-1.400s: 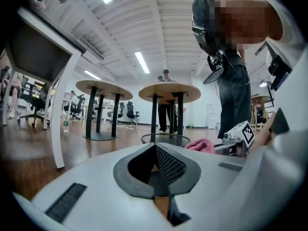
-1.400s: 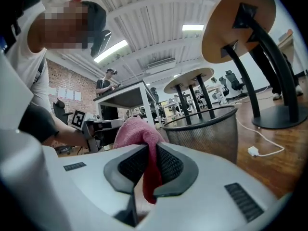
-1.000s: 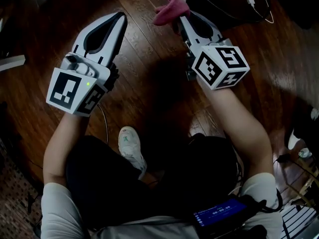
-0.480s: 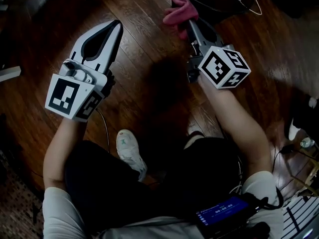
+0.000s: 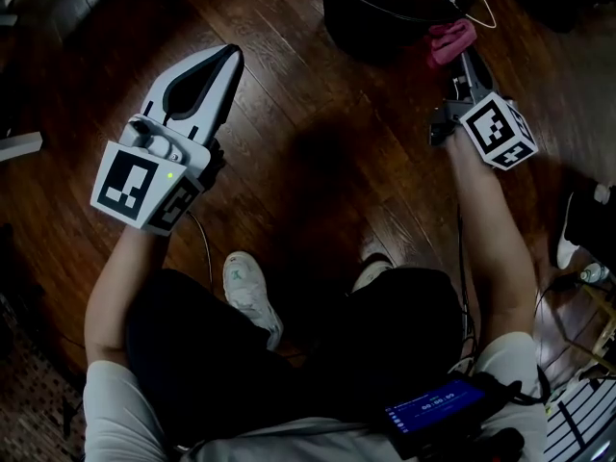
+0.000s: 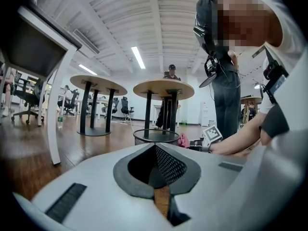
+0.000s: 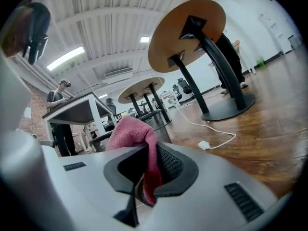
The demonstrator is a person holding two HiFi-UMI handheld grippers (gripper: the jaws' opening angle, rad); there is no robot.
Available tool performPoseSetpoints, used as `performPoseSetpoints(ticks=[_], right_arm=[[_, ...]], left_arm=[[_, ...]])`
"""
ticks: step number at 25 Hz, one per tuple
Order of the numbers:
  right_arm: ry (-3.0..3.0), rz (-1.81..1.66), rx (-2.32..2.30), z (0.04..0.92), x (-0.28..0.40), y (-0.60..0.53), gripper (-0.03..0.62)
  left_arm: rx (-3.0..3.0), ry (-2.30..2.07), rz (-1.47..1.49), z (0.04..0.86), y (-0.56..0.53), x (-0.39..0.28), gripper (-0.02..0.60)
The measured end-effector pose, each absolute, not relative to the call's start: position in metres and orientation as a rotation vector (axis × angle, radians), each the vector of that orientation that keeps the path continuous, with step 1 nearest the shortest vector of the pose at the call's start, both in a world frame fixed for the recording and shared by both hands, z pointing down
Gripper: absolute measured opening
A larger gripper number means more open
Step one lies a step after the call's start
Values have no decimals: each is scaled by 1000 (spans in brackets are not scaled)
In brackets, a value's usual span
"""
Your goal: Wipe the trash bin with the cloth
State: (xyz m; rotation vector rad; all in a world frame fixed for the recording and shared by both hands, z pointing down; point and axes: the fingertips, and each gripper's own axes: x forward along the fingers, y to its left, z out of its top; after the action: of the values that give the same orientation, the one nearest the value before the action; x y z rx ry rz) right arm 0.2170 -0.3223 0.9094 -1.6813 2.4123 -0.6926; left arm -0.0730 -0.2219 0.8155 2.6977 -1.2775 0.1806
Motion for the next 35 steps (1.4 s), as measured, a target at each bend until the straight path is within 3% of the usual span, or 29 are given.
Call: performPoseSetpoints(ticks=[8,14,20,27,35], right_arm=[[2433,-641,-1785,915,246,-370,44],[2299,-758,-1729,930,250,-294,44],[2610,-885,-1481,970,131,-232,44],[2825,-925,-1221,969,16,-273,44],[2553,-1185,-1326,984,1,-325,44]], left_arm=[[2697,-1283,193,814,-215,-85,11],[2670,-1312,172,810,-214,-89,11],[2661,-1297,190,812,-214,-85,11],[2649,-1330,210,806,-208,-97,11],[2635,-1371,214,797,-199,-126,11]])
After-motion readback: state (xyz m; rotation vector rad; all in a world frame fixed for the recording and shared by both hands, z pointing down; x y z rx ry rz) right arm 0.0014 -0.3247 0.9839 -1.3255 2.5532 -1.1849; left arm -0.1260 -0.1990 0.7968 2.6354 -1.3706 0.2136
